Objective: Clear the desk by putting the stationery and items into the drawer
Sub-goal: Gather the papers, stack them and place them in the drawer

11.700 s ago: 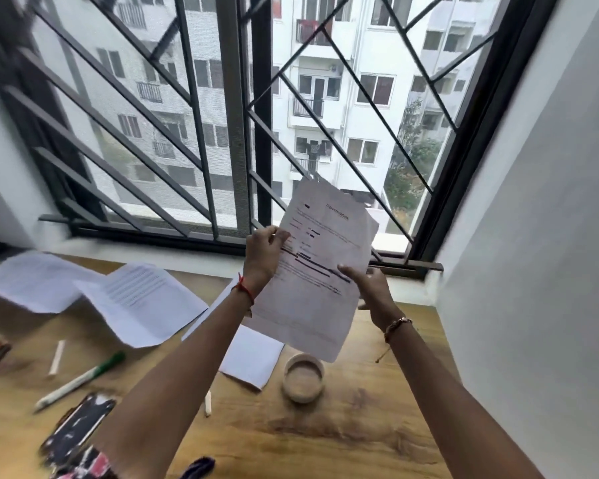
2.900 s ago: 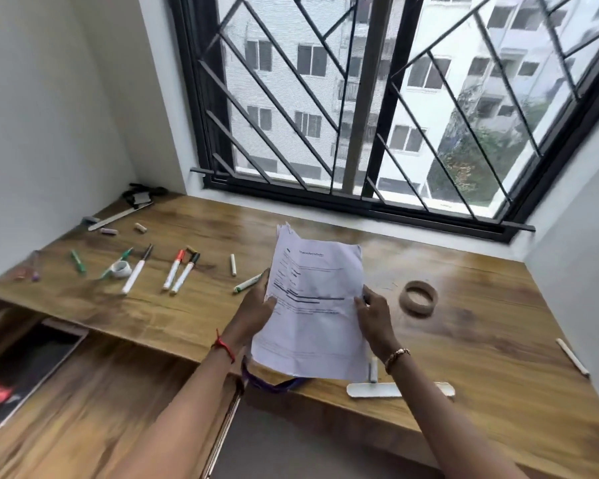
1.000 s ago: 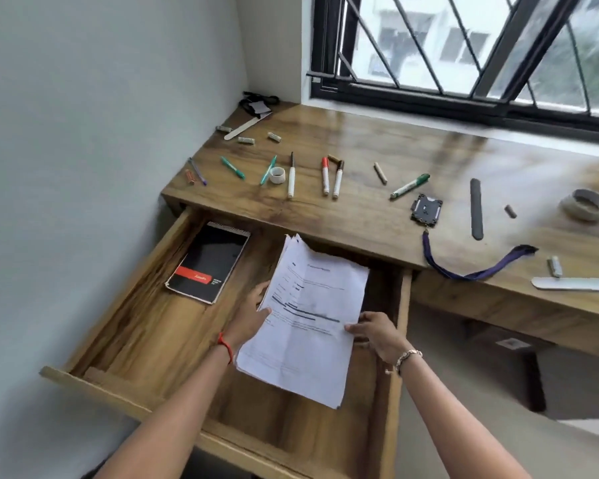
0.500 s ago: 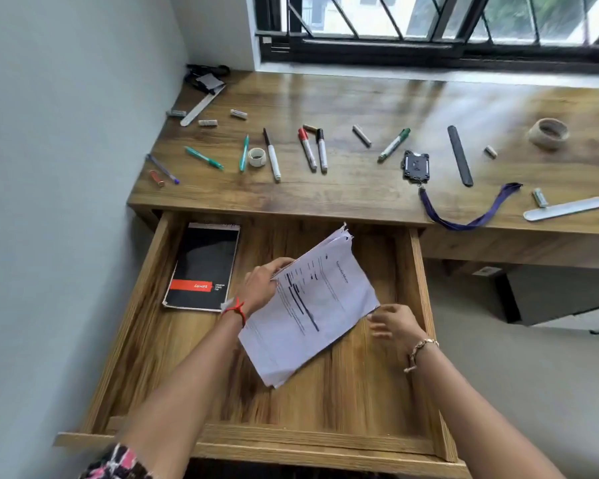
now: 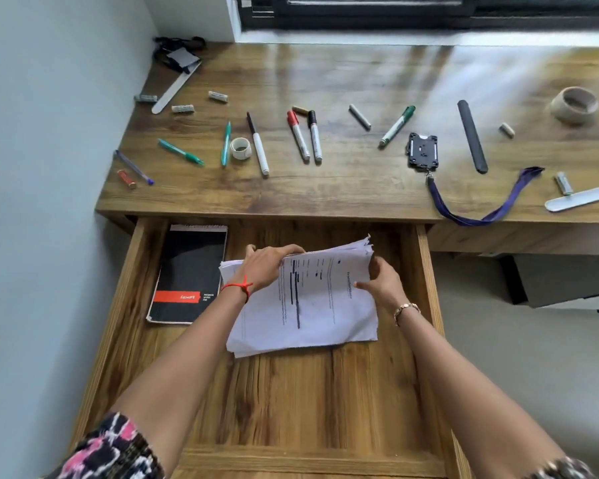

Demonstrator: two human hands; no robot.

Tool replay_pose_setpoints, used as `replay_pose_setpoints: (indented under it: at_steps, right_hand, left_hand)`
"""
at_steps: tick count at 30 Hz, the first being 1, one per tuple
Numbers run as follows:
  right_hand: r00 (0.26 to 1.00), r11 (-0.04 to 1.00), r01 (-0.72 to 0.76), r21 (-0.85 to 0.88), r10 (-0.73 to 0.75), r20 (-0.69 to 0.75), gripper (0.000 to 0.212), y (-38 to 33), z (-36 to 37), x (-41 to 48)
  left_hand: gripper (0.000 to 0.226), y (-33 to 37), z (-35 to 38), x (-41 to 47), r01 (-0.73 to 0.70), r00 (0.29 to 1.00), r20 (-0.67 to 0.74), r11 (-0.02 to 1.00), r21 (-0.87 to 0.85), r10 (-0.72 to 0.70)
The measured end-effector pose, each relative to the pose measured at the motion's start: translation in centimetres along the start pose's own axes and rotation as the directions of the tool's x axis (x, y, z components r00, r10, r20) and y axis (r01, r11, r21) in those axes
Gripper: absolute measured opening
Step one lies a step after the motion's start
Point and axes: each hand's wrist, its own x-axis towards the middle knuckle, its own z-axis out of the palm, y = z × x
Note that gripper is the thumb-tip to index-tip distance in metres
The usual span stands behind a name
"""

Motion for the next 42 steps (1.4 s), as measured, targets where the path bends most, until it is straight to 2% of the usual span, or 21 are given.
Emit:
replay_pose_setpoints:
  at_steps: [5,7,9,12,14,18,21,25,27,31,34,37,42]
  right_hand:
    - [0.999,0.997,0.003,0.075,0.000,-0.042,0.035,0.5,0.5,2.3]
    - [0.997,0.997,-0.018,0.076,0.023,-0.074,0.024,0.7,0.4,3.0]
    - [0.994,0.995,-0.035,0.089,0.044,-0.100,0.022,0.8,0.4,3.4]
    - [0.991,0.989,-0.065,0.130,0.080,-0.110,0.024,0.9,0.5,4.4]
    - [0.988,0.984,-0.100,0.147,0.116,-0.103,0.025,0.8,0.8,4.9]
    - [0.967,0.985,-0.156,0.069,0.167,-0.192,0.022,0.5,1.8,5.6]
    - [0.946,0.973,-0.209,-0.094,0.177,-0.272,0.024,0.5,2.4,5.2]
    - [0.954,0.950,-0.232,-0.209,0.181,-0.239,0.027,0.6,3.3,4.5]
    - [0.952,0.944,-0.240,-0.228,0.183,-0.245,0.028,0.4,3.6,4.4]
    - [0.945,0.949,-0.260,-0.180,0.211,-0.250,0.028,0.4,3.6,4.6]
    - [0.941,0.956,-0.263,-0.130,0.224,-0.255,0.026,0.2,3.3,4.9]
    - [0.939,0.967,-0.250,-0.056,0.228,-0.257,0.024,-0.5,3.0,5.4]
    - [0.955,0.985,-0.164,0.055,0.172,-0.243,0.023,-1.8,2.7,6.6]
  left_hand:
    - [0.048,-0.4,0.5,1.6,0.006,0.999,0.040,1.000,-0.017,-0.005]
    - [0.046,-0.9,0.9,1.9,0.026,1.000,0.014,0.999,-0.037,-0.026]
    - [0.044,-1.6,1.4,1.9,0.053,0.997,-0.054,0.996,-0.072,-0.057]
    - [0.055,-3.0,2.6,1.3,0.174,0.971,-0.149,0.981,-0.087,-0.185]
    - [0.064,-3.7,3.5,0.6,0.295,0.929,-0.202,0.949,-0.110,-0.312]
    - [0.083,-4.5,4.6,-0.7,0.456,0.837,-0.196,0.849,-0.267,-0.511]
    - [0.089,-4.7,5.5,-1.5,0.456,0.830,-0.151,0.809,-0.371,-0.537]
    - [0.095,-4.4,6.1,-1.9,0.506,0.766,-0.130,0.715,-0.482,-0.630]
    - [0.095,-4.1,6.0,-1.8,0.496,0.754,-0.146,0.701,-0.513,-0.641]
    - [0.093,-4.8,5.6,-0.8,0.447,0.772,-0.143,0.689,-0.571,-0.619]
    - [0.097,-5.6,5.0,0.0,0.425,0.762,-0.116,0.627,-0.653,-0.637]
    - [0.089,-6.2,4.1,0.8,0.421,0.754,-0.069,0.561,-0.712,-0.653]
    - [0.082,-7.2,2.6,2.3,0.365,0.786,-0.102,0.589,-0.721,-0.610]
